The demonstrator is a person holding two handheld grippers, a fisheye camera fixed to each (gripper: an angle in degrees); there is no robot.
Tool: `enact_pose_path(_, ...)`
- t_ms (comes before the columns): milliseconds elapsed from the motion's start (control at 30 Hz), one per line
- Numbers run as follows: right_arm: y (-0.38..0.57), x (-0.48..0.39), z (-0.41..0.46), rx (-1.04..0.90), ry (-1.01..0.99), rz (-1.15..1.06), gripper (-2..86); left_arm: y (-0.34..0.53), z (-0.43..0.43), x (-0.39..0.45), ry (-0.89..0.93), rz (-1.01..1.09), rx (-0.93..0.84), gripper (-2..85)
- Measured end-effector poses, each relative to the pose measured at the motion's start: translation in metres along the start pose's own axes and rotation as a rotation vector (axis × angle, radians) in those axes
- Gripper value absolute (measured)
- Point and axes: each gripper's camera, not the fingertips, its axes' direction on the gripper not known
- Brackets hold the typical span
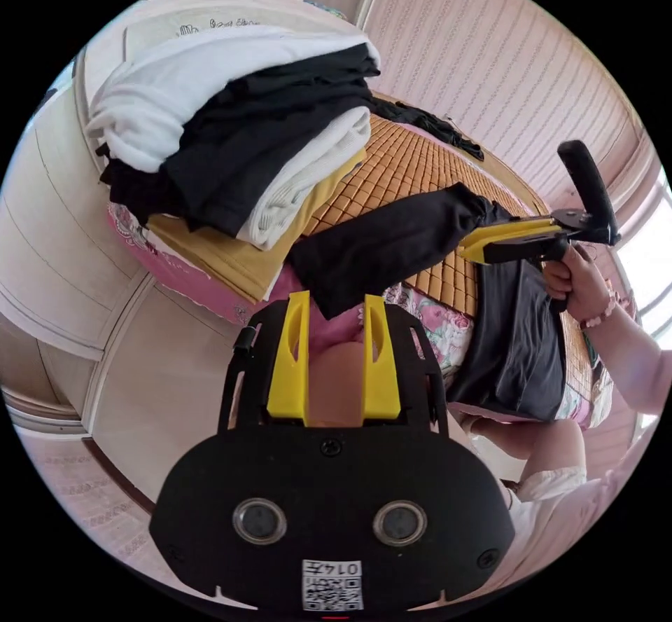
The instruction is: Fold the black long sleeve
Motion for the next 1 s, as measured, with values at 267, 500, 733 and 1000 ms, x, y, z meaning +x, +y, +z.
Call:
enact_pose_path(267, -0.086, -0.068, 0.069, -0.053, 0.035, -0.128, 10.1, -0.009, 0.036, -0.023, 0.067, -0.008, -0.113, 11.2)
enact_pose_path(500, -0.093, -0.081, 0.128, -0.095, 0.16, -0.062, 6.9, -0.012, 0.047, -0.015, 0.077, 0.091, -0.15, 6.0)
enact_pose_path(733, -0.072, -0.075, 0.12, -0.056, 0.085, 0.057, 0.4, -0.009, 0.046, -0.011, 0.003, 0.099, -0.147, -0.7)
enact_pose_path(1000, -0.078, -0.12, 0.137, -0.124, 0.157, -0.039, 10.8, 0.002, 0.041, 0.0, -0.014, 0.172, -0.122, -1.0)
